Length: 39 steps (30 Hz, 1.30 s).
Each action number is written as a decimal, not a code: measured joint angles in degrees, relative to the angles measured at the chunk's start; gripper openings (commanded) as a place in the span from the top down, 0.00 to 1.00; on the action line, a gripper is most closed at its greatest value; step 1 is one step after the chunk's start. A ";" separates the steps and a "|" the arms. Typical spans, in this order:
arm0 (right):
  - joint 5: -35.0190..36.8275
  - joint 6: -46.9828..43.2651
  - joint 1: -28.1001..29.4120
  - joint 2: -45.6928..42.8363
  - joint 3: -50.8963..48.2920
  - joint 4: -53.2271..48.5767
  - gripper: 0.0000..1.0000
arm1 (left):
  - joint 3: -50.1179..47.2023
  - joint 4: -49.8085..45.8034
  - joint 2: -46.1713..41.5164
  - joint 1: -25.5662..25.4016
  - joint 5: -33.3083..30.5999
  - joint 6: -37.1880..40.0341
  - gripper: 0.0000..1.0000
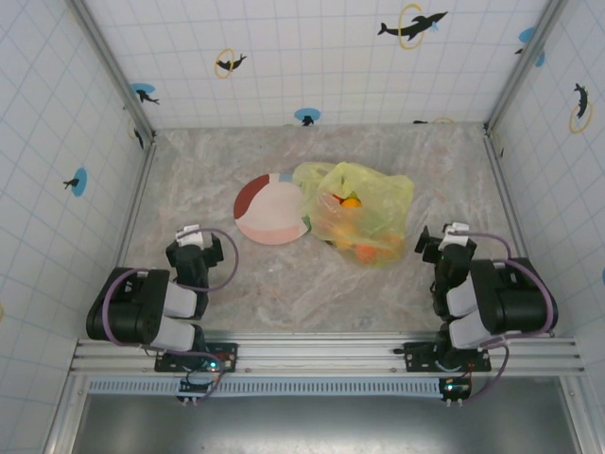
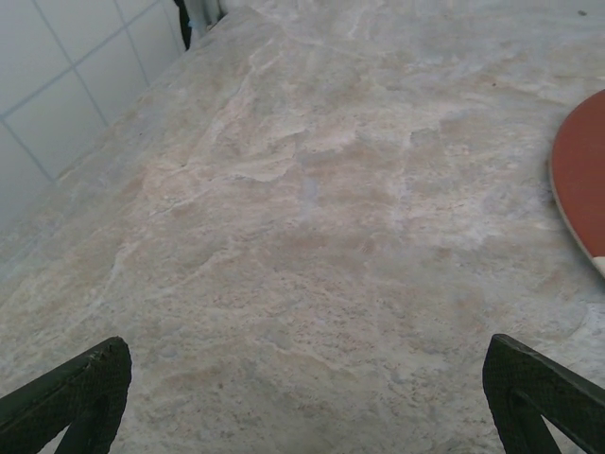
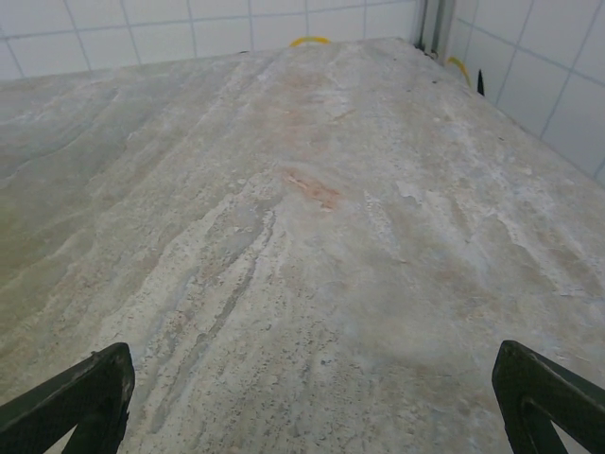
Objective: Place the fruits into the plastic bag
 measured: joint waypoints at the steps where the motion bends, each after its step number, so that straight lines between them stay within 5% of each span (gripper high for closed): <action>1: -0.63 -0.20 0.00 0.48 0.00 0.07 0.00 | 0.00 0.42 0.07 0.66 0.98 -0.09 0.03; 11: -2.99 -0.57 -0.33 0.35 -0.09 -0.48 0.00 | -2.12 7.56 3.89 5.68 9.99 -2.01 0.02; 39: -3.89 -0.55 -0.74 0.35 -0.09 -1.29 0.01 | -2.12 7.80 3.89 5.73 11.21 -2.84 0.02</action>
